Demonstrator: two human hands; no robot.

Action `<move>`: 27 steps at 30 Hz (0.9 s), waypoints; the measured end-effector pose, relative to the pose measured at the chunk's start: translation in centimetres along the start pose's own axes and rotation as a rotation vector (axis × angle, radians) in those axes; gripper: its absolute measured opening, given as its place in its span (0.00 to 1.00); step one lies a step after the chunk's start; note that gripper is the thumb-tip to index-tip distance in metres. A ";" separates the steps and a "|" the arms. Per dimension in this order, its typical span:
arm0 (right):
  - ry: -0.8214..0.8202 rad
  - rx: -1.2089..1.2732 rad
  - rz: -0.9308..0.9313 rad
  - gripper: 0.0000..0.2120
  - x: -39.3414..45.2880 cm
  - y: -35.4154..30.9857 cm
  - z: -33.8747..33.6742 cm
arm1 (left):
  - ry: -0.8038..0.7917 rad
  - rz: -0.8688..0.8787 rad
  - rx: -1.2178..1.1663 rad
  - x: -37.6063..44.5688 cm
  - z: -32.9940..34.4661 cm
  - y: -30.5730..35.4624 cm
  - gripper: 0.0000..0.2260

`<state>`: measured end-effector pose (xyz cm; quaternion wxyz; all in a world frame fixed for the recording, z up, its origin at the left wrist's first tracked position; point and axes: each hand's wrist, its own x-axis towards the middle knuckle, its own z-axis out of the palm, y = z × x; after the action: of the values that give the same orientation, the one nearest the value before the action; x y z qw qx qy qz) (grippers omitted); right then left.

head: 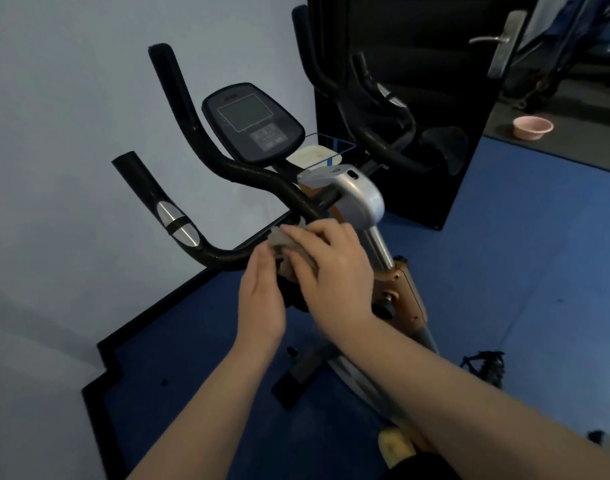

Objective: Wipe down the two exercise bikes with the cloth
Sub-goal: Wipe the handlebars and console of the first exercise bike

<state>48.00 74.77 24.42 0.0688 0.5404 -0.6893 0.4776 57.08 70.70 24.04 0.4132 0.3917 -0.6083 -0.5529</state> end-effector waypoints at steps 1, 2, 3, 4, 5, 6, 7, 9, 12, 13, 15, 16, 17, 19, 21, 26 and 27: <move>0.031 -0.009 0.002 0.12 -0.5 -0.1 0.4 | 0.004 -0.001 0.004 0.0 0.0 0.0 0.15; 0.044 0.003 0.030 0.11 -1.7 -0.2 0.6 | -0.001 0.006 0.023 0.0 -0.1 -0.1 0.15; 0.040 0.037 0.064 0.12 -3.1 -0.4 0.6 | -0.011 0.013 0.042 0.1 -0.2 -0.1 0.15; 0.021 0.076 0.077 0.13 -4.1 -0.5 0.3 | -0.022 0.017 0.052 0.1 -0.4 -0.1 0.15; -0.011 0.097 0.051 0.14 -4.2 -0.1 -0.3 | -0.029 0.014 0.056 0.2 -0.6 0.0 0.15; -0.049 0.072 -0.003 0.14 -3.6 0.7 -0.8 | -0.027 0.004 0.052 0.5 -0.7 0.1 0.15; -0.066 0.007 -0.076 0.14 -2.7 1.5 -1.4 | -0.015 -0.010 0.043 0.8 -0.7 0.2 0.14; 0.011 -0.137 -0.165 0.14 -0.8 3.2 -2.2 | 0.019 -0.040 0.026 1.4 -0.4 0.5 0.12; 0.071 -0.105 -0.051 0.15 -2.3 3.3 -1.9 | 0.059 -0.078 0.037 1.8 0.2 0.8 0.09; 0.034 -0.063 -0.032 0.16 -3.3 2.9 -1.7 | 0.068 -0.084 0.040 1.8 0.4 0.8 0.07; -0.005 -0.020 -0.044 0.16 -3.7 3.1 -1.9 | 0.069 -0.078 0.056 1.9 0.7 0.8 0.07; 0.031 -0.003 -0.029 0.16 -2.7 3.5 -2.1 | 0.073 -0.074 0.072 1.9 0.9 0.8 0.07; 0.088 0.014 0.008 0.15 -1.4 3.9 -2.3 | 0.082 -0.072 0.092 2.0 1.2 0.8 0.07; 0.133 0.068 0.078 0.14 0.9 4.0 -2.7 | 0.104 -0.055 0.158 1.9 1.4 0.9 0.06; 0.019 0.106 0.061 0.13 1.4 4.0 -2.7 | 0.106 -0.026 0.258 2.0 1.2 1.0 0.05; -0.211 0.302 -0.018 0.12 4.2 6.7 -3.9 | 0.118 0.012 0.609 3.3 1.5 1.9 0.06; -0.166 0.319 0.034 0.11 5.6 7.3 -3.5 | 0.152 0.023 0.655 3.4 1.8 1.9 0.06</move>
<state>38.34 73.22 25.47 -0.0831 0.5702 -0.6171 0.5358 54.15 68.35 26.09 0.3157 0.5369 -0.7256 -0.2925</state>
